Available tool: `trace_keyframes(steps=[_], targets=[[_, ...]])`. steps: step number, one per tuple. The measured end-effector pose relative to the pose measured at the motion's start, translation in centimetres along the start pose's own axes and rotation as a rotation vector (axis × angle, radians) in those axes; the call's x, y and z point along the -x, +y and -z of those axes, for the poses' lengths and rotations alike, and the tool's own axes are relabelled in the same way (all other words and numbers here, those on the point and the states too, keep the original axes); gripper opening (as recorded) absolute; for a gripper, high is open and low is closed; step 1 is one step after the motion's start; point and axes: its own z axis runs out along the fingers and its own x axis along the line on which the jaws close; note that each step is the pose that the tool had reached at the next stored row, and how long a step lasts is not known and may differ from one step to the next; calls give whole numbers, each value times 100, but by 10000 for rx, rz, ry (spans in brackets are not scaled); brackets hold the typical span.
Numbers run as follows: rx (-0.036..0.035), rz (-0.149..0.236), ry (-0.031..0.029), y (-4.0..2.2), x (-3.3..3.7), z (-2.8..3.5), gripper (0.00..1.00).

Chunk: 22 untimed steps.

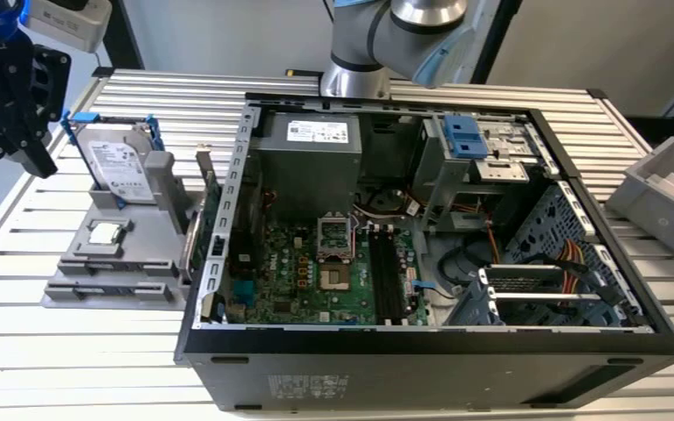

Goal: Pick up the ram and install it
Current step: 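Pick up the ram and move it above insertion slot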

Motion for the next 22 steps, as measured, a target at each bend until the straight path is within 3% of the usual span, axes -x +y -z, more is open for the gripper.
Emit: trace_keyframes(steps=[10,22], targets=[[-1,88,3,0,0,0,0],[-5,708,26,0,0,0,0]])
